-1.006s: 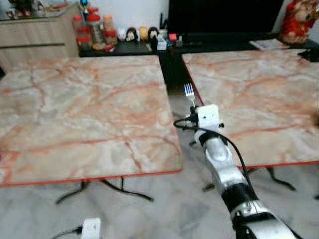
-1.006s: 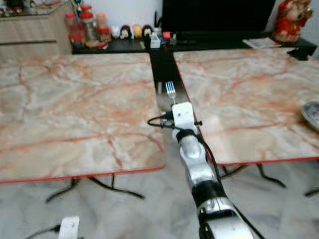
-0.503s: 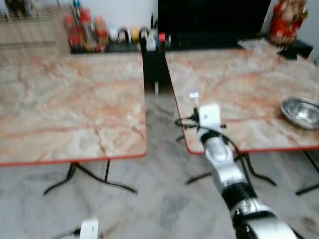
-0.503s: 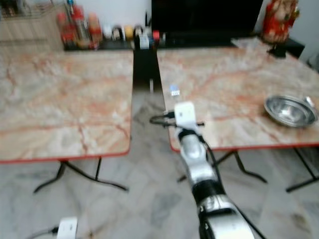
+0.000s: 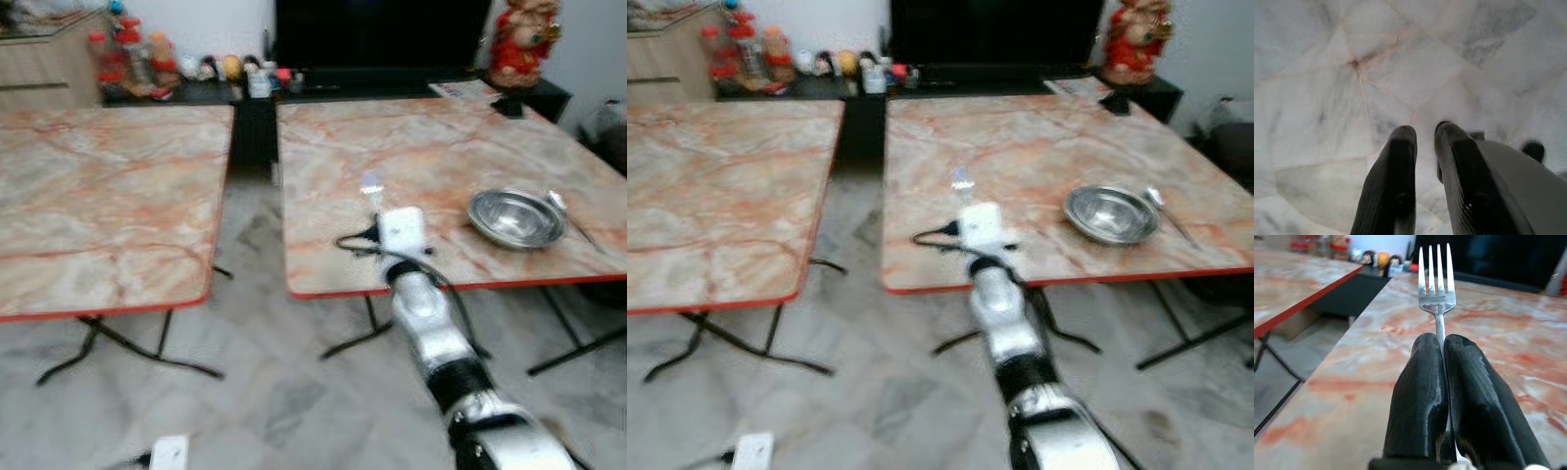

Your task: Setting the table

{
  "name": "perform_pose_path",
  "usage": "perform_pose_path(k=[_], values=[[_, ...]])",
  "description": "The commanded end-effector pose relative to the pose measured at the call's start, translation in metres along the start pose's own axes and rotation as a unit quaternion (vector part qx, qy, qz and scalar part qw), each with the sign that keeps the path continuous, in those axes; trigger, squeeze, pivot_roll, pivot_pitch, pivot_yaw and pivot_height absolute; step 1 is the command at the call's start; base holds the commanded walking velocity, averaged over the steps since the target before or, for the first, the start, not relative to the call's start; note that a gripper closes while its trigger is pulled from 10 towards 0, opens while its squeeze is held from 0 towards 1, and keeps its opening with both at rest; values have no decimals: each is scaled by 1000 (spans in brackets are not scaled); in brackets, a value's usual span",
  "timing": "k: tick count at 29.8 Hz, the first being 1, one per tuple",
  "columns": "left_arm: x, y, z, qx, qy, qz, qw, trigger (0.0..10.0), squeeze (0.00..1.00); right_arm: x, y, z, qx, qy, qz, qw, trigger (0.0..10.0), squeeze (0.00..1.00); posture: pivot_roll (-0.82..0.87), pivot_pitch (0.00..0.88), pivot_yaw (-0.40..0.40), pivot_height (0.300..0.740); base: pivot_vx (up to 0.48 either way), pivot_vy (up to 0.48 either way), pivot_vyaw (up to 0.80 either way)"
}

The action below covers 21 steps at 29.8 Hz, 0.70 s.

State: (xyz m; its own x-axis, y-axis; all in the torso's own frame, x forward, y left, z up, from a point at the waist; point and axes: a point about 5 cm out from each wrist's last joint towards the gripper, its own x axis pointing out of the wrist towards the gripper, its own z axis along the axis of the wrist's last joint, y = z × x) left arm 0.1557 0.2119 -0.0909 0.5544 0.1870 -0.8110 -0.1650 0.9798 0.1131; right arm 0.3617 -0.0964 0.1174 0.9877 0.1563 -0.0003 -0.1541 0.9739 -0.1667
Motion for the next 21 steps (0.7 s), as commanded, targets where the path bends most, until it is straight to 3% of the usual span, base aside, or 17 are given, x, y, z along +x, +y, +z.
perform_pose_path(k=[1,21], values=[[0,-7,2,-3,-3,-8,1000,10000,0,2,-12,4,-7,-7,-14,1000,10000,0,-27,0,15,740,259,-386,0],[1,-11,6,-3,-8,-13,1000,10000,0,2,-16,6,5,-16,-29,999,10000,0,-29,0,12,740,288,-375,0]])
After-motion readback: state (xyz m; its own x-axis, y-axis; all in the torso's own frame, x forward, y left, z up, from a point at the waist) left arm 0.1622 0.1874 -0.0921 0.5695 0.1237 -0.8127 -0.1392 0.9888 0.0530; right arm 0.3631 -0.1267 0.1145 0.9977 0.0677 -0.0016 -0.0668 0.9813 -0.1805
